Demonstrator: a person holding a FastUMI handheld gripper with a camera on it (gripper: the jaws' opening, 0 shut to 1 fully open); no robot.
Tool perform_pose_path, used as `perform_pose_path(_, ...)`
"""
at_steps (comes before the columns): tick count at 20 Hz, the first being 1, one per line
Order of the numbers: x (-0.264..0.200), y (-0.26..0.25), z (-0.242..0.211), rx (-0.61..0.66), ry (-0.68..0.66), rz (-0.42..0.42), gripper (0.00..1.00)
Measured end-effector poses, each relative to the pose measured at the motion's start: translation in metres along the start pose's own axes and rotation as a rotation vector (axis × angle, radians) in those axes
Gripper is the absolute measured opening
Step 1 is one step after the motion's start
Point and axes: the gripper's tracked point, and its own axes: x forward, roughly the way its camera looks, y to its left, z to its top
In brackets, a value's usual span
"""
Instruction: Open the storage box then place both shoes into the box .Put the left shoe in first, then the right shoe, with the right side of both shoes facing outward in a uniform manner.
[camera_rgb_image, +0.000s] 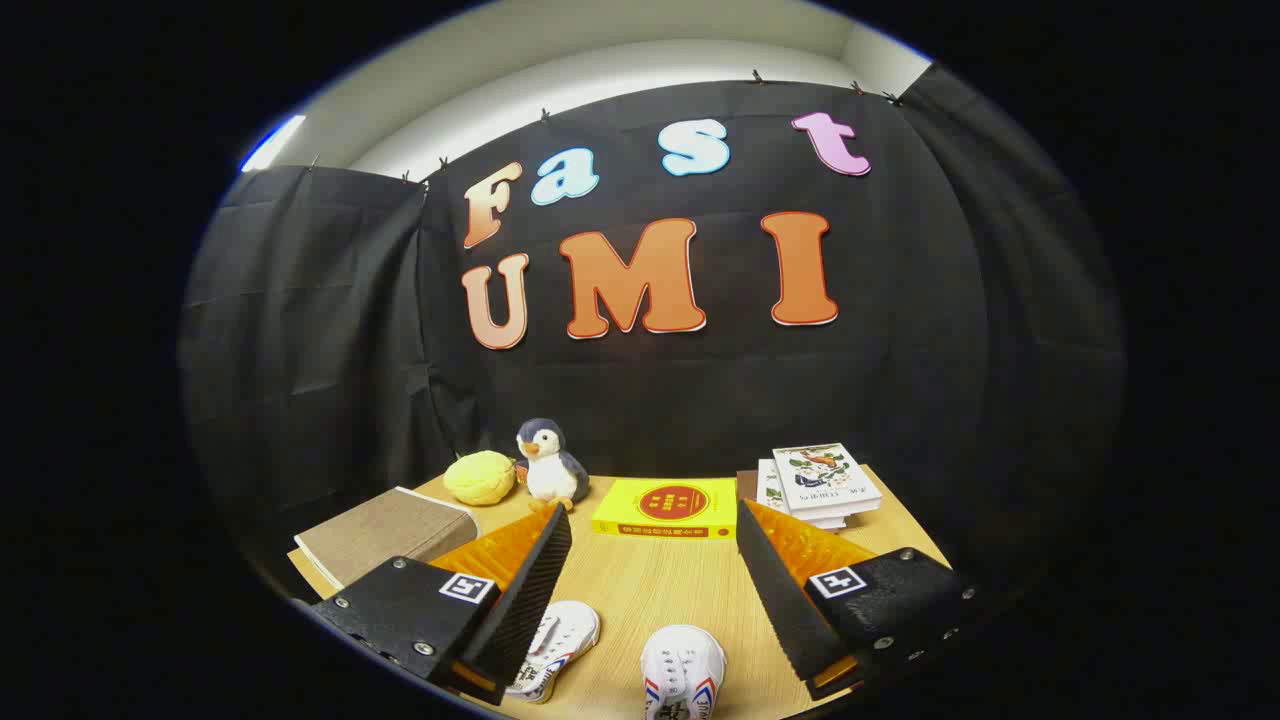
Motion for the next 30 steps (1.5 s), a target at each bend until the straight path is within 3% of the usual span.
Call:
perform_pose_path(8,0.006,0.018,-0.045,0.085,0.109,0.052,0.98)
perform_pose_path(17,0.007,0.040,-0.072,0.068,0.180,0.093,0.99)
perform_pose_path(20,0.014,0.065,-0.094,0.144,0.238,0.180,0.98)
perform_pose_path(25,0.024,0.125,-0.145,0.416,0.422,0.369,0.99)
perform_pose_path(30,0.021,0.180,-0.171,0.577,0.536,0.535,0.98)
